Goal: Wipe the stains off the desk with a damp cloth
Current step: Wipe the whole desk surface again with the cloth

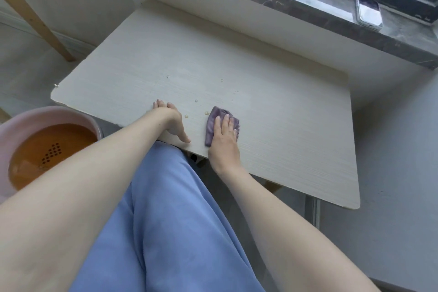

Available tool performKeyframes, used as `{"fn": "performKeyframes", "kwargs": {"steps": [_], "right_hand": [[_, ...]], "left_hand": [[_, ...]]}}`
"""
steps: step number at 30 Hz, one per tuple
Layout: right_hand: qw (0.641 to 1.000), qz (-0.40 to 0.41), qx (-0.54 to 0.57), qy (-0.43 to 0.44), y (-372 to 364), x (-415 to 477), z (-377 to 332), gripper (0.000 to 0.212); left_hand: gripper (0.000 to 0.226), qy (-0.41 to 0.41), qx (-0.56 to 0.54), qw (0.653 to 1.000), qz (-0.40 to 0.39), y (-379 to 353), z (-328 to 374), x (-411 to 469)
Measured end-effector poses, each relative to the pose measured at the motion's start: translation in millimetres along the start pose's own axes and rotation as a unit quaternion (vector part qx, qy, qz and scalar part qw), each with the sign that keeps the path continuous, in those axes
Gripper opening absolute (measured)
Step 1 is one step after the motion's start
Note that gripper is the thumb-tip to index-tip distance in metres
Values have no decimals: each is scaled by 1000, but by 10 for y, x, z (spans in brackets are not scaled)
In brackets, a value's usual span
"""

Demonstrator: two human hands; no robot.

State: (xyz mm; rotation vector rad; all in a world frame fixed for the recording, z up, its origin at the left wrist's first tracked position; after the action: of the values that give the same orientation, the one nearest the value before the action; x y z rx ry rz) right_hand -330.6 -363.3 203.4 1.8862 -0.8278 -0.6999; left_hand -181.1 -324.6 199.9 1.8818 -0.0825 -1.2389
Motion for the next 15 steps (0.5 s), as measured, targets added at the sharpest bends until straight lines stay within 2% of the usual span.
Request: {"fn": "performKeyframes", "kwargs": {"steps": [2, 5, 11, 15], "right_hand": [[1000, 2, -6, 3, -44, -47, -60, 76], [998, -29, -25, 56, -32, -105, 1, 76], [999, -4, -7, -37, 49, 319, 103, 73], [1000, -22, -11, 14, 37, 145, 152, 76]], "left_hand": [[132, 2, -1, 1000, 14, -18, -10, 27], [135, -5, -9, 1000, 20, -27, 76, 58], [137, 4, -62, 998, 24, 11, 147, 116], [135, -13, -91, 994, 52, 177, 132, 142]]}}
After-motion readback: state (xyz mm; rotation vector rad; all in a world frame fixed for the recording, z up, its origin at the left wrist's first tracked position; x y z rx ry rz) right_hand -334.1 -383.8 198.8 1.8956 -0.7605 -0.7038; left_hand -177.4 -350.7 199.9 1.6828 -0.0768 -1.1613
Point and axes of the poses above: each hand's wrist, its own x-axis towards the middle knuckle, its own y-axis out of the back of the hand, z = x × y, the point moved 9 cm from there along x, towards the middle knuckle, and after that the axes turned 4 degrees about y, right-handed, at the moved point
